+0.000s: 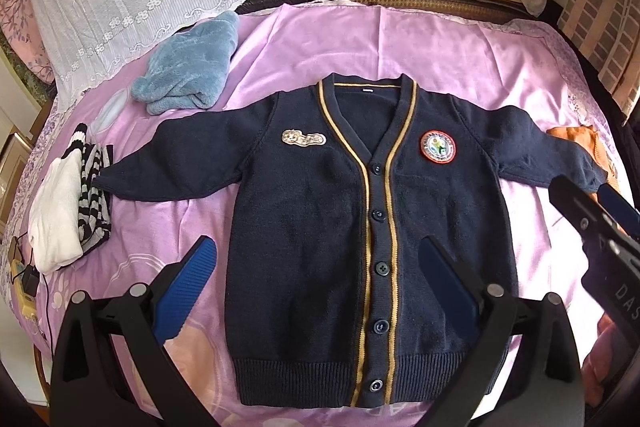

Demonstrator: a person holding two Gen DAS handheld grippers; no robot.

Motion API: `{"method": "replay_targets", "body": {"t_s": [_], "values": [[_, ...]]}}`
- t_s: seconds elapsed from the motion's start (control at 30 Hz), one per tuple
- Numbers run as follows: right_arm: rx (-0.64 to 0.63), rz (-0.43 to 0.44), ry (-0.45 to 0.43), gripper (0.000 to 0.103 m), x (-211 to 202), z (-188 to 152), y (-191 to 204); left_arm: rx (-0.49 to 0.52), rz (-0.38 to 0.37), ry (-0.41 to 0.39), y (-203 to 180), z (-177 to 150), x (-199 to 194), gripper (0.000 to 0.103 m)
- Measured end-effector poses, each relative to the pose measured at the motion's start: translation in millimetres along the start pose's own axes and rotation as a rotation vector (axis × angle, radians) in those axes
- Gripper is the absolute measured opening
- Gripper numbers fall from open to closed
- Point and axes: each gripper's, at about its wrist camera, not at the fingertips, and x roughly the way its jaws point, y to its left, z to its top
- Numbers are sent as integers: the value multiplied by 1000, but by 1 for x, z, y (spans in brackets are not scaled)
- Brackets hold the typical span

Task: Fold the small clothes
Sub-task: 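Reach the right tool to the navy sleeve cuff and close on it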

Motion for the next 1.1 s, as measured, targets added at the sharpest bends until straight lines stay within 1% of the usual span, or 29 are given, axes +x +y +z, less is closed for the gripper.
{"method": "replay_targets", "body": {"t_s": [0.13, 0.23, 0.33, 0.4, 0.5, 0.57, 0.63, 0.73, 0.8, 0.83, 0.9, 0.97, 1.03, 1.1], "values": [[85, 3, 11, 94, 4, 2, -29, 80, -35, 11, -24, 0, 2, 99], [155, -1, 15, 94, 8, 3, -57, 138, -43, 2, -49, -1, 5, 99], [237, -16, 3, 94, 11, 2, -95, 194, -68, 4, -78, -3, 14, 99], [297, -30, -7, 94, 12, 2, -124, 238, -81, 21, -101, -6, 22, 99], [417, -28, -20, 93, 18, 0, -176, 306, -87, 39, -138, -13, 31, 99], [496, -32, -33, 92, 21, -3, -212, 335, -82, 28, -161, -17, 34, 99], [561, -36, -31, 88, 27, -6, -244, 357, -57, 7, -182, -18, 38, 99], [644, -32, -23, 82, 35, -11, -286, 381, -19, -17, -210, -18, 45, 99], [693, -19, -15, 80, 40, -16, -309, 392, -11, -23, -225, -19, 53, 99], [716, -12, -10, 79, 44, -17, -318, 397, -2, -19, -232, -19, 57, 99], [758, 0, 4, 73, 53, -19, -332, 404, 6, 9, -241, -21, 68, 98], [803, 32, 11, 69, 62, -20, -343, 413, 10, 40, -243, -25, 77, 98], [831, 49, 17, 69, 73, -19, -349, 426, 13, 55, -244, -27, 81, 98], [853, 43, 22, 69, 81, -19, -353, 437, 17, 64, -243, -26, 85, 98]]}}
